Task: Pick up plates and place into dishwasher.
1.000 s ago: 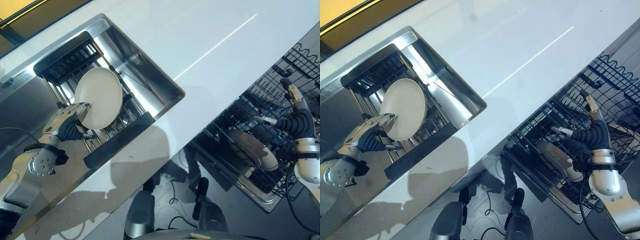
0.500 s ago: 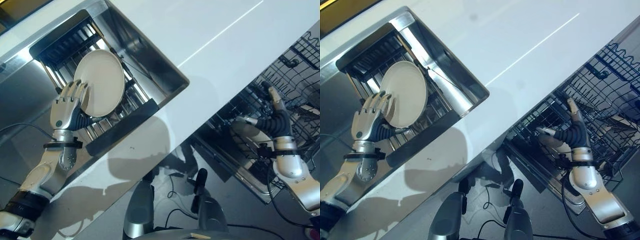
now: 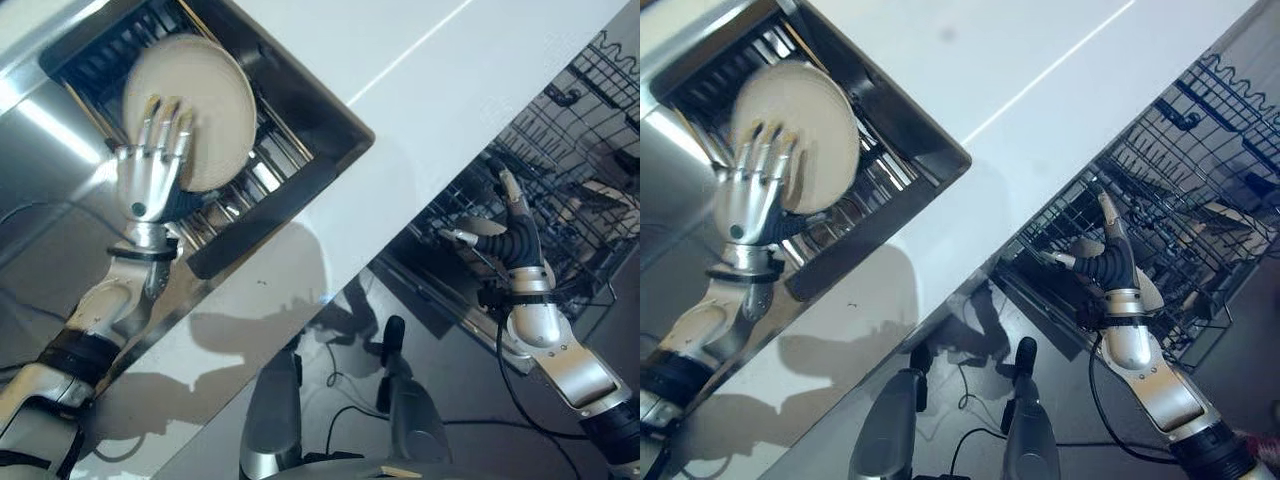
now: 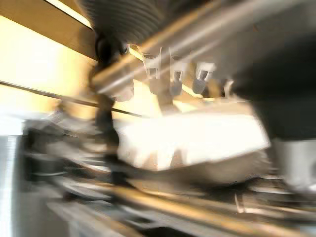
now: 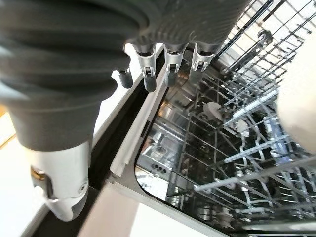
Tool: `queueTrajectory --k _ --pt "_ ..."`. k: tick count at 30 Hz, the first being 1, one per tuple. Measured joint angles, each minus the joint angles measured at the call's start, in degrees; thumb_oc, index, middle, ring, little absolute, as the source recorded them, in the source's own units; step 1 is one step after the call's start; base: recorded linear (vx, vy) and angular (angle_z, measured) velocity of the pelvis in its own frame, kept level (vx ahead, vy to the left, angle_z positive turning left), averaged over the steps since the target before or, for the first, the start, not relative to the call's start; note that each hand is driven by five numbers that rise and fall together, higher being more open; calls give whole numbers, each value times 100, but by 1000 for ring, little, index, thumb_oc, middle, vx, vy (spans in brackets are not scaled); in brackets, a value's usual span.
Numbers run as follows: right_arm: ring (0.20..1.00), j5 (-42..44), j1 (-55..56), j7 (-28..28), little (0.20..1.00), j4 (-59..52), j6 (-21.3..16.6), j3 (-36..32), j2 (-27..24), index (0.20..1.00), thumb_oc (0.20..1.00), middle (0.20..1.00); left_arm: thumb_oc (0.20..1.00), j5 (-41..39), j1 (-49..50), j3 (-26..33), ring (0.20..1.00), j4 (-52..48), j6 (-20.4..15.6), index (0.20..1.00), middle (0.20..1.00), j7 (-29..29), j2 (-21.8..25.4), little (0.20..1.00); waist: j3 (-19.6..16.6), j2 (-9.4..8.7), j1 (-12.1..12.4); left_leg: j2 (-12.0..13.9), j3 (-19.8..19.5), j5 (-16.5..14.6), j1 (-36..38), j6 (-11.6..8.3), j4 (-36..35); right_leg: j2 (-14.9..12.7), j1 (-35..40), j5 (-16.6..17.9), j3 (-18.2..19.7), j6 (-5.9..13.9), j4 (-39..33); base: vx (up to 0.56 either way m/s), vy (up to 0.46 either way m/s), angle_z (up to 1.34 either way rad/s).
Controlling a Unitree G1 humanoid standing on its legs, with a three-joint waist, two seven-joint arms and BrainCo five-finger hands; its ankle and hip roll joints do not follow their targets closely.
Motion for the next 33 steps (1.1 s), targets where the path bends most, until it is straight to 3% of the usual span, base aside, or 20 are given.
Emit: queueTrajectory --k 1,4,7,8,10,11,12,33 --pt "1000 -3 -1 1 1000 2 -2 7 46 1000 1000 1000 1000 -5 -23 -26 1000 25 10 1000 1000 18 47 1000 26 -132 3 -94 -10 -33 21 -38 56 -121 106 -84 110 249 -35 -30 -11 6" --pt "1000 -56 -233 4 1000 85 -2 15 95 1000 1000 1000 1000 -15 -16 4 1000 120 42 1000 1000 237 69 1000 28 -91 65 -63 -265 -58 -39 -85 80 -26 118 144 250 211 -274 -34 -26 -25" --pt "1000 -129 -285 16 1000 88 -4 16 119 1000 1000 1000 1000 -15 -31 22 1000 214 -12 1000 1000 339 14 1000 21 -78 43 -120 -268 -80 -41 -109 92 -46 129 215 294 209 -383 -14 -18 -11" --pt "1000 -180 -287 26 1000 88 -4 16 146 1000 1000 1000 589 -14 -48 21 589 242 -39 589 589 339 13 589 21 -78 37 -134 -269 -88 -53 -105 112 -56 129 240 313 205 -420 -6 -11 -7" --pt "1000 -230 -291 68 1000 88 -3 16 264 1000 1000 1000 429 -13 -55 20 429 269 -73 429 429 335 17 429 20 -75 21 -142 -269 -114 -79 -97 179 -62 130 279 324 170 -469 -1 -8 -9" --pt "1000 -255 -291 76 1000 88 -3 16 328 1000 1000 1000 269 -14 -49 20 269 273 -72 269 269 336 17 269 20 -75 19 -148 -271 -128 -82 -93 199 -65 129 293 324 152 -484 8 -7 -9" --pt "1000 -285 -291 101 1000 88 -2 18 362 1000 1000 1000 200 -14 -37 21 200 274 -73 200 200 336 15 200 19 -74 12 -160 -281 -141 -88 -87 220 -71 128 299 324 144 -491 8 -5 -7" --pt "1000 -399 -236 239 1000 92 -3 -23 390 1000 1000 1000 200 -270 357 387 200 448 -140 200 200 813 -19 200 -9 -41 -184 -220 -402 -200 79 -80 269 -93 326 361 257 217 -464 32 -4 0"
